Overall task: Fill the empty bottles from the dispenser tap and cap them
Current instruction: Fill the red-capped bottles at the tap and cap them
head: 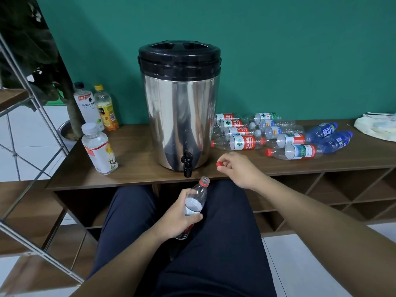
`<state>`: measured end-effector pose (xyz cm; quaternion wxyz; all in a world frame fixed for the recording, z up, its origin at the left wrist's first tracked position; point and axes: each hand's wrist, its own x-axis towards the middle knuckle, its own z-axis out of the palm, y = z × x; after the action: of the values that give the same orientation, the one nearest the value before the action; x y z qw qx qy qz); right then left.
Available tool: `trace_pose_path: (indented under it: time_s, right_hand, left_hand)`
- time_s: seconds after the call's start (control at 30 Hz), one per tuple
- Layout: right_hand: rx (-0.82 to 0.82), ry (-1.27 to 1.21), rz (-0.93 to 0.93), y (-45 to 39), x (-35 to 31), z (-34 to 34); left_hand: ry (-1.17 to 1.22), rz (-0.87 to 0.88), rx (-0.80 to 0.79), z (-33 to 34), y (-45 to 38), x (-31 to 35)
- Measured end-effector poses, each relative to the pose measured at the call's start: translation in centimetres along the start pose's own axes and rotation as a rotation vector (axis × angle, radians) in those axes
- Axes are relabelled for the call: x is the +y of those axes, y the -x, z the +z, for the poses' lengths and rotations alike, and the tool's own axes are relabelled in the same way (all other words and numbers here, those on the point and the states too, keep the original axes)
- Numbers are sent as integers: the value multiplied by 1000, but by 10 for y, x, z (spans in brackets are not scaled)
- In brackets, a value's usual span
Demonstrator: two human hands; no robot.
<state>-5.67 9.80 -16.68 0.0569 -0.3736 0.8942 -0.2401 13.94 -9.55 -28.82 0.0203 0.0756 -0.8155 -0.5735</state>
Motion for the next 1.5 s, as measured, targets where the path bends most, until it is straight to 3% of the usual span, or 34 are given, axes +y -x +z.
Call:
trace_pose_path:
  time_s: [0.3, 0.47, 0.63, 0.8, 0.97, 1.17, 1.5]
  right_hand:
    - [59, 154, 108, -21, 8, 44]
    - [128, 2, 136, -15, 6, 40]
    - [392, -307, 32, 1, -39, 20]
    - [377, -463, -108, 12, -108, 6]
    - [303, -207, -118, -2, -133, 13]
    - [267, -112, -127, -9, -125, 14]
    - [328, -524, 102, -2, -113, 27]
  left_hand:
    - [12, -113, 87, -9, -5, -23]
    - [99, -126, 114, -10, -5, -27]
    - [153, -120, 160, -9, -5, -29]
    - [155, -81, 171, -8, -8, -25]
    - [109, -52, 172, -6, -9, -25]
    - [84, -39, 175, -7, -9, -27]
    - [82, -17, 176, -5, -9, -27]
